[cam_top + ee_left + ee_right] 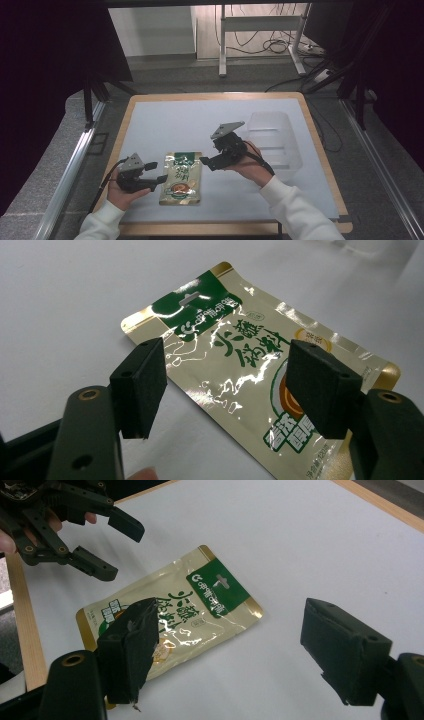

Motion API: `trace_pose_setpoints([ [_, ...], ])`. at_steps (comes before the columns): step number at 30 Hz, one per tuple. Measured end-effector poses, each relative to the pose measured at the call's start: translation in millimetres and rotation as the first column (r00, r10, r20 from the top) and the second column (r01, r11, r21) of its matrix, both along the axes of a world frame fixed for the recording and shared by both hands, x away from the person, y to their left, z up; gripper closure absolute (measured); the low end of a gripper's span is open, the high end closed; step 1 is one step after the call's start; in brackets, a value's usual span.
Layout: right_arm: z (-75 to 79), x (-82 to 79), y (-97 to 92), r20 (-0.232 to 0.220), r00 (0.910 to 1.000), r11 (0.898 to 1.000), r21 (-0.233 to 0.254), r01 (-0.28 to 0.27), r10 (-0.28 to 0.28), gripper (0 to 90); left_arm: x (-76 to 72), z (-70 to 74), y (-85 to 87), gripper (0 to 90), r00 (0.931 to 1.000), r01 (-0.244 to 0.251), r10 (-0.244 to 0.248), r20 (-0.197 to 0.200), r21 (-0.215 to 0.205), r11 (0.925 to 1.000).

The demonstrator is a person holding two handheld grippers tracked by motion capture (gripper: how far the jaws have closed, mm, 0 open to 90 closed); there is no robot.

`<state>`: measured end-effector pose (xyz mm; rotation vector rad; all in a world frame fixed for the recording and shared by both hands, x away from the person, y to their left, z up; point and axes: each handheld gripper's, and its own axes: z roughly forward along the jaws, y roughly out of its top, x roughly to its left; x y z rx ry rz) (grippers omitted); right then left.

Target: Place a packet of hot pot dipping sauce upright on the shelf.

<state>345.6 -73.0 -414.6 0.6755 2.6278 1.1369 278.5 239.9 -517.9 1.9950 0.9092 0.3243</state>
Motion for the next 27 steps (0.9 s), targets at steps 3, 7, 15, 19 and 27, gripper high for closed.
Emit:
trace_pose_setpoints([
  [3, -0.3, 6.8, 4.2, -0.015, 0.9998, 1.000, -0.007, -0.011, 0.010, 26.0, -0.2, 0.0, -0.2, 32.6, 1.0000, -0.002, 0.002, 0.001, -0.005, 1.0000],
  [7, -3.9, 15.1, 10.7, -0.042, 0.9989, 1.000, -0.009, -0.021, 0.021, 30.4, 0.6, -0.3, 1.2, 32.6, 1.0000, 0.004, -0.004, -0.005, -0.007, 1.0000],
  [15, -17.8, 33.1, 26.4, -0.099, 0.9945, 0.998, -0.042, -0.038, 0.034, 33.6, 0.8, -0.5, 2.7, 32.7, 1.0000, 0.002, -0.002, -0.002, -0.004, 1.0000],
  [19, -26.6, 42.4, 34.8, -0.125, 0.9913, 0.996, -0.069, -0.050, 0.041, 34.1, 1.6, -0.9, 2.8, 32.7, 1.0000, 0.002, -0.002, -0.008, -0.003, 1.0000],
  [27, -47.0, 68.0, 45.4, -0.198, 0.9802, 0.991, -0.129, -0.030, 0.004, 36.0, 1.3, -0.8, 1.5, 32.7, 0.9999, 0.007, -0.007, -0.009, 0.000, 1.0000],
])
